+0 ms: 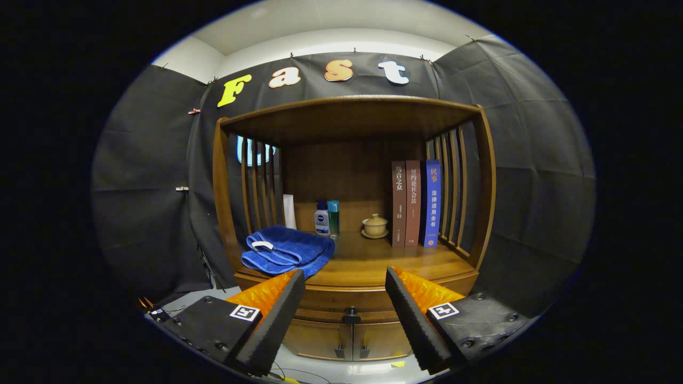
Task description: Pull open the drawer, take out the items inside it, and place them on the countertop above the cabinet.
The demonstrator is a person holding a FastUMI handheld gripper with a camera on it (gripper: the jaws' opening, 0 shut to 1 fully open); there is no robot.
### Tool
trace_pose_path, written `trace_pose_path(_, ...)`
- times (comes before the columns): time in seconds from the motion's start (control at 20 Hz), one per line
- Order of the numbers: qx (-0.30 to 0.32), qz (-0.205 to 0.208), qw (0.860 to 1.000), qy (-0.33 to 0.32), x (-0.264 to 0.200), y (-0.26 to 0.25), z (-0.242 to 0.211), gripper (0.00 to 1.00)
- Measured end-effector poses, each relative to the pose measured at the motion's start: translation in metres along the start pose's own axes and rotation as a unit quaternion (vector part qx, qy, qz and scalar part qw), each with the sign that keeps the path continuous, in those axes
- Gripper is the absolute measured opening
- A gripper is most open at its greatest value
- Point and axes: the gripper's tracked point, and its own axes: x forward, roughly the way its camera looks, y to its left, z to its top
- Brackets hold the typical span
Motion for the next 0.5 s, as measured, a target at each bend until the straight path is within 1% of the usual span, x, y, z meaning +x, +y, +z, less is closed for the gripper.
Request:
trace_pose_path(0.3, 0.011, -0.004, 0.999, 0.034, 0.037, -0.005, -0.055, 0.99)
trace_pose_path(0.5, 0.006, -0.006, 0.999, 0.054, 0.056, -0.006, -0.091, 0.99)
